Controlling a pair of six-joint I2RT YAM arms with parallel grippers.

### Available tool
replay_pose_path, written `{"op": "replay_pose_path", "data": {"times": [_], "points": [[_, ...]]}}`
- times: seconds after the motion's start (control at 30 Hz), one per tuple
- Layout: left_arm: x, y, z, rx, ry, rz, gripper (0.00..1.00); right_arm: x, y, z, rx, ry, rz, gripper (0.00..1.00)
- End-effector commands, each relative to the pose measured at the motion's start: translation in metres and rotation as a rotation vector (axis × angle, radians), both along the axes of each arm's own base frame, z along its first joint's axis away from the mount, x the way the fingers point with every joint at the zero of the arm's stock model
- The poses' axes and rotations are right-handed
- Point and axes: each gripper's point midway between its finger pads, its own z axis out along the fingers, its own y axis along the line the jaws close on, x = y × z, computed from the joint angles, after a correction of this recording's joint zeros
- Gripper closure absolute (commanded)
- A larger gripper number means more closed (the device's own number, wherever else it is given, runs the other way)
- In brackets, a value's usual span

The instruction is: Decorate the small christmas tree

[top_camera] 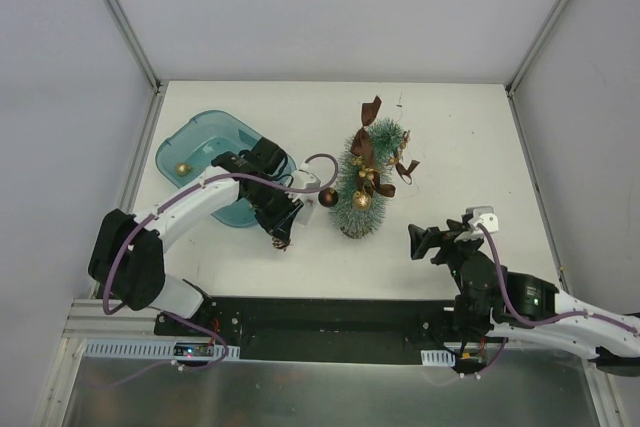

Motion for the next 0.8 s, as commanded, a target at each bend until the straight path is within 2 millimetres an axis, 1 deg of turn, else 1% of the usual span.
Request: {"op": "replay_pose_path", "data": {"times": [0.0, 0.1, 0.17, 0.2, 0.27, 0.37, 0.4, 0.43, 0.47, 0.5, 0.6, 0.67, 0.77], "points": [[-0.004, 0.001, -0.012, 0.017, -0.006, -0.048, 0.76, 0.002, -0.004, 0.017, 0.021, -0.012, -0.028, 0.02], [-0.006, 0.004, -0.025, 0.040, 0.010, -0.046, 0.67, 0.003, -0.004, 0.019, 0.012, -0.012, -0.035, 0.02], [-0.003, 0.008, -0.032, 0.061, -0.008, -0.036, 0.65, 0.003, -0.003, 0.019, 0.007, -0.012, -0.037, 0.02], [-0.002, 0.008, -0.033, 0.060, -0.014, -0.033, 0.63, 0.003, -0.003, 0.019, 0.007, -0.012, -0.038, 0.02], [-0.002, 0.007, -0.034, 0.052, -0.014, -0.023, 0.56, 0.003, -0.003, 0.018, 0.006, -0.011, -0.037, 0.02], [-0.001, 0.007, -0.035, 0.042, -0.024, -0.020, 0.52, 0.004, -0.004, 0.020, 0.007, -0.014, -0.041, 0.02], [-0.001, 0.007, -0.034, 0.036, -0.029, -0.019, 0.48, 0.003, -0.004, 0.021, 0.009, -0.015, -0.039, 0.02], [-0.002, 0.008, -0.034, 0.034, -0.028, -0.014, 0.39, 0.003, -0.004, 0.021, 0.007, -0.015, -0.039, 0.02], [-0.002, 0.008, -0.034, 0.030, -0.024, -0.013, 0.24, 0.004, -0.005, 0.022, 0.007, -0.016, -0.041, 0.02], [-0.001, 0.008, -0.032, 0.026, -0.029, -0.008, 0.01, 0.004, -0.004, 0.022, 0.004, -0.016, -0.038, 0.02], [0.005, 0.013, -0.026, 0.011, -0.048, 0.022, 0.01, 0.003, -0.002, 0.022, -0.004, -0.013, -0.031, 0.02], [0.012, 0.018, -0.017, -0.012, -0.069, 0.052, 0.01, 0.003, 0.002, 0.022, -0.024, -0.010, -0.016, 0.02], [0.033, 0.033, 0.009, -0.076, -0.103, 0.142, 0.01, 0.002, 0.015, 0.023, -0.062, 0.001, 0.029, 0.02]]}}
